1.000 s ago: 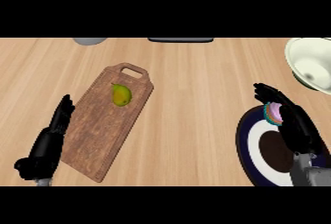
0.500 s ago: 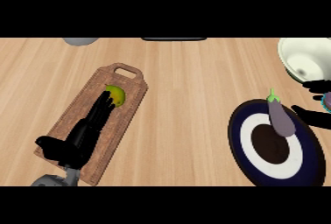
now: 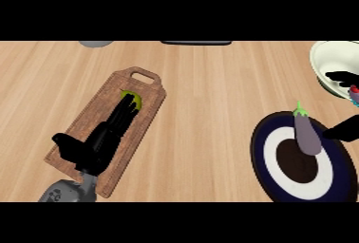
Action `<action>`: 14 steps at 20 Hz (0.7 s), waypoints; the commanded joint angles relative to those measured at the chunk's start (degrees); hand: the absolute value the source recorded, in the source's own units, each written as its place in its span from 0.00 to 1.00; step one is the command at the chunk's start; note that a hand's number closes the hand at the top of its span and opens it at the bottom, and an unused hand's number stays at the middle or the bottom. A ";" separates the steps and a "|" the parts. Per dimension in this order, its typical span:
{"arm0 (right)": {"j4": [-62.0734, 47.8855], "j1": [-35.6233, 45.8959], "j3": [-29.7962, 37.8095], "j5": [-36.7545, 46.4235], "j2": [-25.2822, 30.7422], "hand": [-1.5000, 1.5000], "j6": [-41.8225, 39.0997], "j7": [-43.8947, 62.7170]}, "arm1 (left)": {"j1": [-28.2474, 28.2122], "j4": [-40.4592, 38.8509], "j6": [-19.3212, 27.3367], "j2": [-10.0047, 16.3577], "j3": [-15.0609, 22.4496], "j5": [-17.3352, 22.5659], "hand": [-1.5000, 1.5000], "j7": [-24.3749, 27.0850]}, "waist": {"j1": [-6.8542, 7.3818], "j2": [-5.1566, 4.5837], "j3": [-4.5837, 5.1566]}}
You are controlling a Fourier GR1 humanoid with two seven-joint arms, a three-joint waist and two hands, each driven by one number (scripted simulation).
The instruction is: Pick the eggplant from the plate and place it in the bowl
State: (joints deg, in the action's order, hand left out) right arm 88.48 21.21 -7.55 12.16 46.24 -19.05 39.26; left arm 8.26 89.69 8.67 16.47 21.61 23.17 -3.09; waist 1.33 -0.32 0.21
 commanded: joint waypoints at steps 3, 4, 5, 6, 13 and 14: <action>-7.56 14.91 -6.08 0.57 -0.02 0.00 -13.59 17.90 | 1.07 -1.52 -1.87 -0.66 0.06 0.15 0.50 0.27 | 1.98 -0.34 0.02; -9.06 15.66 -7.21 -0.41 -1.68 0.00 -15.72 19.14 | 3.74 -2.29 -1.81 -0.90 -1.50 1.13 0.50 -1.22 | 1.23 -0.29 -0.03; -9.72 17.05 -8.29 -0.99 -3.53 0.00 -16.93 21.81 | 5.74 -3.00 -1.50 -1.14 -2.11 1.13 0.50 -2.19 | 0.85 -0.23 -0.04; -13.69 18.54 -7.96 -2.31 -4.01 0.00 -18.59 22.63 | 4.11 -1.20 0.40 -1.62 -0.46 -0.01 0.50 -3.57 | 1.70 -0.24 -0.07; -25.14 21.58 -11.60 -2.13 -11.42 0.00 -18.04 27.37 | 3.69 -4.91 -2.47 -1.37 -2.82 0.40 0.50 0.08 | 0.19 -0.11 -0.08; -25.18 23.82 -11.04 -3.47 -12.97 0.00 -18.61 31.03 | 1.75 -1.94 -2.04 -0.91 -1.78 0.40 0.50 -1.81 | 0.33 0.27 -0.09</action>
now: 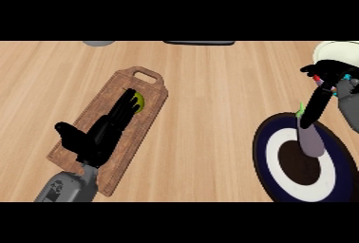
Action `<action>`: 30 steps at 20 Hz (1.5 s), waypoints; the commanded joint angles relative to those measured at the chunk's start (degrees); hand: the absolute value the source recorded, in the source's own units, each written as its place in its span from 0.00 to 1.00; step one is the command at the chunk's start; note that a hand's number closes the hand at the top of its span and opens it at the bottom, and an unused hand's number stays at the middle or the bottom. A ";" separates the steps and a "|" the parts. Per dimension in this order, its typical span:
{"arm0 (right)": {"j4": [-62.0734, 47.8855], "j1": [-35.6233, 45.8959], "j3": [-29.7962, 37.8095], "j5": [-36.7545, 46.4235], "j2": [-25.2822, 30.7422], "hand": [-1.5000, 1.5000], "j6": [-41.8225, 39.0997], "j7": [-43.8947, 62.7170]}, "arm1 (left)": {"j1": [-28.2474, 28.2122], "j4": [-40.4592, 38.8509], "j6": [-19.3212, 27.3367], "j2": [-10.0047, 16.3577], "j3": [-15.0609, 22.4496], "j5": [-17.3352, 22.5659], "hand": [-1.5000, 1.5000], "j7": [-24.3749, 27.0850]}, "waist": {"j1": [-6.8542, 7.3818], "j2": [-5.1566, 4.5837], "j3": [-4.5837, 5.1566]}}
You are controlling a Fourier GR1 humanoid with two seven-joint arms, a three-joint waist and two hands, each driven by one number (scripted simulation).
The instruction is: Pick the eggplant from the plate and place it in the bowl
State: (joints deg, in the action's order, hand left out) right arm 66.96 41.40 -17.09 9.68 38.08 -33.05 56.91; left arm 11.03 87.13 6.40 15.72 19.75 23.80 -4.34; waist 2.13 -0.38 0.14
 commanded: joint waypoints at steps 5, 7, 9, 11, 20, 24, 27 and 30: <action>-12.70 3.89 -2.57 1.93 -3.65 0.00 -4.48 10.13 | -1.66 2.95 2.50 -1.18 0.80 -1.97 0.50 -1.64 | -0.81 0.32 -0.10; -14.89 5.49 -1.44 0.79 -1.42 0.00 -8.37 8.90 | -1.86 -0.20 0.06 -1.48 -0.25 -1.07 0.50 0.82 | -1.46 0.28 -0.06; -17.42 4.06 -3.90 2.17 -3.60 0.00 -7.89 8.01 | -1.79 0.61 -1.86 0.83 -2.69 0.35 0.50 0.94 | -1.04 0.19 -0.08; -17.46 4.81 -3.90 1.63 -4.02 0.00 -9.07 10.48 | -1.51 4.09 0.88 0.66 -1.71 -0.88 0.50 -2.81 | -1.45 0.57 -0.09; -20.53 6.27 -3.09 3.73 -5.63 0.00 -10.28 7.53 | -2.62 1.49 -0.61 -2.40 -1.73 -2.18 0.50 -1.22 | -1.94 0.46 -0.10; -20.99 3.71 -3.80 5.47 -6.94 0.00 -9.18 7.01 | -5.49 5.56 -0.40 -1.33 -1.94 -2.96 0.50 -1.91 | -1.60 0.47 -0.12; -17.86 3.17 -2.05 5.69 -6.41 0.00 -9.56 8.42 | -2.55 1.71 -1.41 -2.43 -3.57 -3.38 0.50 -1.33 | -2.20 0.50 -0.10; -24.17 5.37 -1.90 9.31 -8.20 0.00 -7.24 5.05 | -4.40 1.94 -3.03 -2.52 -3.30 -3.35 0.50 -0.80 | -1.41 0.25 -0.13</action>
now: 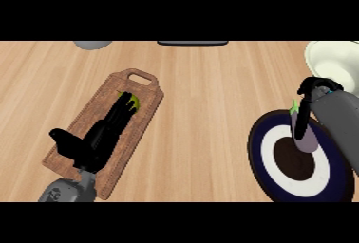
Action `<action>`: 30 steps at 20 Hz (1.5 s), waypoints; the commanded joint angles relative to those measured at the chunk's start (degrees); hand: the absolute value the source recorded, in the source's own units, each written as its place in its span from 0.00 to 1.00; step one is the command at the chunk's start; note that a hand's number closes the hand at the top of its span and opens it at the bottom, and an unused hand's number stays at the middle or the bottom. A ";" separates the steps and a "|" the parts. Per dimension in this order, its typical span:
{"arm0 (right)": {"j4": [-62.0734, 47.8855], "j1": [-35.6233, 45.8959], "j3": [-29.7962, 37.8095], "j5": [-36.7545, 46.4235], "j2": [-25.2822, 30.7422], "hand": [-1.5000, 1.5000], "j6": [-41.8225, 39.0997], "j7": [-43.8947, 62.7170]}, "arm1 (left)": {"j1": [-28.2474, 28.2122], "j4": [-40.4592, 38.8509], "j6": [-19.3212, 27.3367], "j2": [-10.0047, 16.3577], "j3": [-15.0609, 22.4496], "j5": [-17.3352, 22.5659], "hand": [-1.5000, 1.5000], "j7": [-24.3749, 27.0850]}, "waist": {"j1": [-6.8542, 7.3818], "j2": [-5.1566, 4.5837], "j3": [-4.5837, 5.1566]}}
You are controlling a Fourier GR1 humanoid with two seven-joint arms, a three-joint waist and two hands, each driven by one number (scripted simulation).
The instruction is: Pick the eggplant from the plate and place it in the bowl
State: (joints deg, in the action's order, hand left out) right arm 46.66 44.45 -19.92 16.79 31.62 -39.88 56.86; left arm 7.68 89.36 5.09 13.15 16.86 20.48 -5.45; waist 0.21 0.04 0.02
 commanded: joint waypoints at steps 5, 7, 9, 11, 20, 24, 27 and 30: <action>3.75 -3.04 2.60 2.55 -3.09 0.00 -0.34 8.75 | 1.74 -2.87 -2.54 -0.38 -3.26 -0.73 0.50 0.23 | -0.32 0.06 0.02; 2.67 -4.31 2.37 4.85 0.45 0.00 -1.63 3.05 | -1.34 2.95 -1.14 -0.54 -1.52 -1.96 0.50 -1.82 | -0.02 0.09 -0.01; 3.18 -4.77 2.74 6.08 -2.20 0.00 0.12 5.38 | -0.65 -3.62 -3.89 -1.26 -2.97 -1.83 0.50 2.15 | -0.29 0.03 0.01; 2.49 -5.68 3.29 7.93 -2.82 0.00 1.44 3.68 | -0.74 -1.70 -5.63 0.14 -4.62 -0.96 0.50 0.86 | -0.11 0.01 0.00; -0.88 -6.45 8.17 12.94 -2.73 1.00 3.73 -3.76 | -0.24 0.39 -3.55 -4.15 -3.46 -4.85 0.50 -1.39 | 0.18 -0.10 -0.03; -2.07 -7.41 6.49 18.34 -2.43 1.00 4.77 -12.05 | 3.19 -2.24 -3.49 -5.67 -4.84 -5.59 0.50 -3.05 | 0.20 -0.19 -0.04; 3.38 -11.47 7.03 19.10 -3.05 1.00 3.79 -11.47 | -0.18 -2.59 -5.43 -6.06 -5.15 -6.48 0.50 0.89 | -0.09 -0.03 -0.01; 2.81 -13.55 6.36 20.13 -6.20 1.00 6.74 -13.32 | 1.33 -1.03 -3.31 -7.48 -4.39 -6.93 0.50 -3.33 | -0.12 -0.02 -0.03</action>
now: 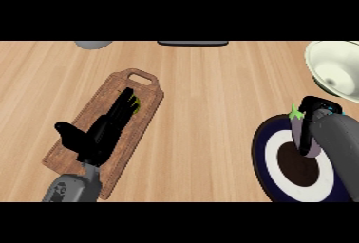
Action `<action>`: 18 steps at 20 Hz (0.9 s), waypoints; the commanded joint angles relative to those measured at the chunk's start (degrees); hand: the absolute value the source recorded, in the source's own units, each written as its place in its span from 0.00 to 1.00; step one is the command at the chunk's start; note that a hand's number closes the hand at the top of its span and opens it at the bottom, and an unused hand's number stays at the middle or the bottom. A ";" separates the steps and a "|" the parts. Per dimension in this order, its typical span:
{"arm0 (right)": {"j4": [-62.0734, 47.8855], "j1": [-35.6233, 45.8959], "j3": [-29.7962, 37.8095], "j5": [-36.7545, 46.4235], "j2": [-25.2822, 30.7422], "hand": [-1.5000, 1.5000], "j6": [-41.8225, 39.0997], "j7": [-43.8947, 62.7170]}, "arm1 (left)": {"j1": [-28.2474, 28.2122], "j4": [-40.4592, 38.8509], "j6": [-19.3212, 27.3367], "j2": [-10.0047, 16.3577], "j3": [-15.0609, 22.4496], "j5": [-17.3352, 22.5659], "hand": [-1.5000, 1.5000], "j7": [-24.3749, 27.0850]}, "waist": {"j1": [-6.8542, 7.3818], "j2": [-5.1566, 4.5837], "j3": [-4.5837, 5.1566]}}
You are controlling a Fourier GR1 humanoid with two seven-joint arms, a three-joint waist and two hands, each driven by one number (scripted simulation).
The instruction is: Pick the eggplant from the plate and place it in the bowl
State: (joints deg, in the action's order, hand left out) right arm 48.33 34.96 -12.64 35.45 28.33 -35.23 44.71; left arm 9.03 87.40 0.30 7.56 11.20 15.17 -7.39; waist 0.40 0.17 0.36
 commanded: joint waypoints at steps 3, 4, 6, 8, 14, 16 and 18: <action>-3.08 1.43 0.82 4.22 -2.43 1.00 0.10 -2.07 | -3.45 4.54 -1.44 0.16 -0.64 -0.65 0.50 -1.05 | 0.11 -0.23 -0.37; -1.54 0.99 0.20 5.00 -2.74 1.00 0.24 -1.98 | -2.44 0.22 -1.35 -0.74 -0.32 -2.33 0.50 1.22 | -0.07 -0.24 -0.36; 8.06 -4.39 -5.47 4.96 0.04 1.00 3.05 -16.03 | -1.29 1.76 -1.39 0.59 -1.13 -0.29 0.50 -1.25 | -0.84 0.01 -0.41; 13.47 -5.75 -7.53 4.68 3.89 1.00 4.82 -28.26 | -2.19 2.38 -1.32 0.98 -1.81 0.14 0.50 -0.88 | -1.55 0.31 -0.56; 27.07 -17.21 -10.90 8.55 13.20 1.00 19.64 -48.62 | -3.59 0.74 -0.06 0.34 -2.83 -0.32 0.50 0.64 | -3.96 0.42 -0.50; 30.17 -20.30 -8.63 9.51 15.19 1.00 24.29 -49.22 | -3.58 4.62 -0.18 0.65 -1.76 -0.18 0.50 -2.02 | -2.42 0.42 -0.43; 32.35 -24.54 -2.89 6.59 19.22 1.00 28.18 -52.84 | -4.50 2.40 -1.22 0.66 -1.54 -0.80 0.50 0.19 | -2.91 0.31 -0.39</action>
State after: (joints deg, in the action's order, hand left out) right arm 75.84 17.41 -19.78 42.58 41.73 -15.12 -0.82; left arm 5.41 90.02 -0.32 8.29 9.17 14.86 -8.06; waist -2.40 0.74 0.10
